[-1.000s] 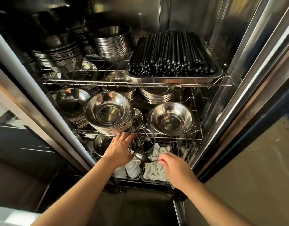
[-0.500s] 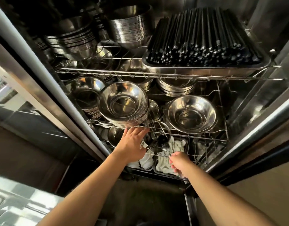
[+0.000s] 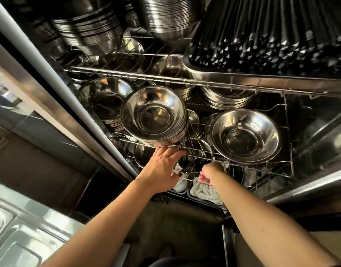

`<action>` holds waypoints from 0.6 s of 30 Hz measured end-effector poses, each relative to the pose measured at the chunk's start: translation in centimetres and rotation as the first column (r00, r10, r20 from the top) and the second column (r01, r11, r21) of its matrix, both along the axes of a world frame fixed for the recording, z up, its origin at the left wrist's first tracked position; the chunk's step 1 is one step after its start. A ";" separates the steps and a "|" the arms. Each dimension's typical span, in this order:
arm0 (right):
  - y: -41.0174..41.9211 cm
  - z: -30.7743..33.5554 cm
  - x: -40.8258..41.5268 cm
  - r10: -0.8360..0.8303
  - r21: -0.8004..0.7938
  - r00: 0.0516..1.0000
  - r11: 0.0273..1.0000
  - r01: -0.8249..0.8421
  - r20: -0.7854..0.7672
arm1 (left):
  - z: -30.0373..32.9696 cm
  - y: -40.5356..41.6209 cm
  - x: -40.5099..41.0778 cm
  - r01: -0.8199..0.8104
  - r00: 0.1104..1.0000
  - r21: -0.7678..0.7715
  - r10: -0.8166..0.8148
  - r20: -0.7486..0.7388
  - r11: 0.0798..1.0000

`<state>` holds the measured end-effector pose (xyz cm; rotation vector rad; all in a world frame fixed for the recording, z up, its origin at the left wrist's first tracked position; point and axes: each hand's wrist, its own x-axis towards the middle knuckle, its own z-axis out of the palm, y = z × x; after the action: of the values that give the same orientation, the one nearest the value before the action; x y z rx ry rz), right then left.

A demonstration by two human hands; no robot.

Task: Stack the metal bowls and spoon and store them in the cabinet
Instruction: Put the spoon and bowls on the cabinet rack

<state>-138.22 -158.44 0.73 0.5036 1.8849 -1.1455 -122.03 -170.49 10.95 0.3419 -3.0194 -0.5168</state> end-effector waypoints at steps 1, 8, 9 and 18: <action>-0.2 0.0 -0.1 -0.003 -0.004 1.000 1.000 0.003 0.021 | -0.1 0.0 0.0 -0.001 1.000 -0.002 0.001 -0.006 1.000; -0.7 -0.5 0.4 0.030 0.010 0.998 0.999 -0.030 0.049 | 0.1 0.1 0.1 -0.004 1.000 -0.006 0.004 0.018 1.000; -0.6 -0.4 0.3 0.056 0.019 0.998 0.998 -0.057 0.032 | 0.2 0.2 0.1 -0.004 1.000 -0.003 0.005 0.023 1.000; 0.8 0.6 1.2 0.278 0.096 0.954 0.959 -0.268 -0.113 | 0.9 0.5 0.2 -0.006 0.999 0.013 0.005 0.049 1.000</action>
<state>-136.99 -157.66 1.35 0.2075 2.0409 -0.9394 -121.85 -169.95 11.83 0.3690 -3.0626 -0.5361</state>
